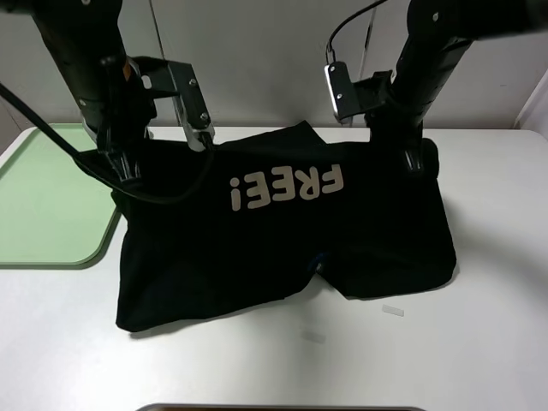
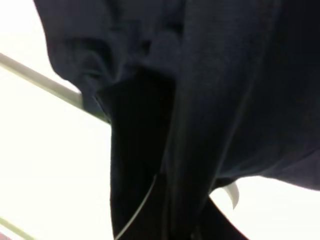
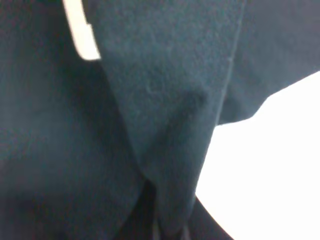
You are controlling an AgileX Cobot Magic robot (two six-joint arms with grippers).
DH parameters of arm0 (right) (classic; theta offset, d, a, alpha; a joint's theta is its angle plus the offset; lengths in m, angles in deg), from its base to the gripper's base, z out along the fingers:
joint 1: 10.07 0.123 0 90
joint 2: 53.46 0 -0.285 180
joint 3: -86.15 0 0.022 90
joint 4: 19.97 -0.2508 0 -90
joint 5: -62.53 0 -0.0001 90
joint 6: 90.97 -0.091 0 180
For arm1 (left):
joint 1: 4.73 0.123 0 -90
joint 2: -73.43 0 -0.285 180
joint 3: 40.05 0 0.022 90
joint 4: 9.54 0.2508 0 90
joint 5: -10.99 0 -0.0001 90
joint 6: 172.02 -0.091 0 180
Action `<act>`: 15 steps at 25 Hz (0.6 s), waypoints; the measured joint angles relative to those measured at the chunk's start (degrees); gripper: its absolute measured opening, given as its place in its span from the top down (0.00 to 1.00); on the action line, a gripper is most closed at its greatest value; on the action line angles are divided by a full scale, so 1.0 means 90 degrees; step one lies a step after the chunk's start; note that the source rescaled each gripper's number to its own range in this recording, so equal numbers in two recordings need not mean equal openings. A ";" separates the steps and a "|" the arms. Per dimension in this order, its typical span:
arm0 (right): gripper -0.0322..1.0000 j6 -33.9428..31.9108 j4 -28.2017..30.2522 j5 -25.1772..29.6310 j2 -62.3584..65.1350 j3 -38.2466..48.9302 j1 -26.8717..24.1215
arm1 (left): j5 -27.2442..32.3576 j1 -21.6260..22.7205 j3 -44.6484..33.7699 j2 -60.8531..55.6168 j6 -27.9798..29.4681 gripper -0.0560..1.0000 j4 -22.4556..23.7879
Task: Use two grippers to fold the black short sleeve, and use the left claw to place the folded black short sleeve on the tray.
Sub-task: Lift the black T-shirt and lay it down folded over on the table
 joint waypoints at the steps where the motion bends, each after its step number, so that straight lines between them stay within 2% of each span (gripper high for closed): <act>1: 0.97 -0.0100 0.0031 0.0160 0.0159 -0.0031 0.0000 | 0.0175 0.0000 0.0144 -0.0002 -0.0025 0.95 0.0000; 9: 0.97 -0.1082 0.0443 0.1218 0.1409 -0.0105 0.0000 | 0.1262 0.0000 0.1770 -0.0002 -0.0257 0.95 -0.0050; 15: 0.97 -0.1553 0.0777 0.1824 0.2330 -0.0105 0.0000 | 0.1495 -0.0011 0.2941 -0.0002 -0.0753 0.95 -0.0226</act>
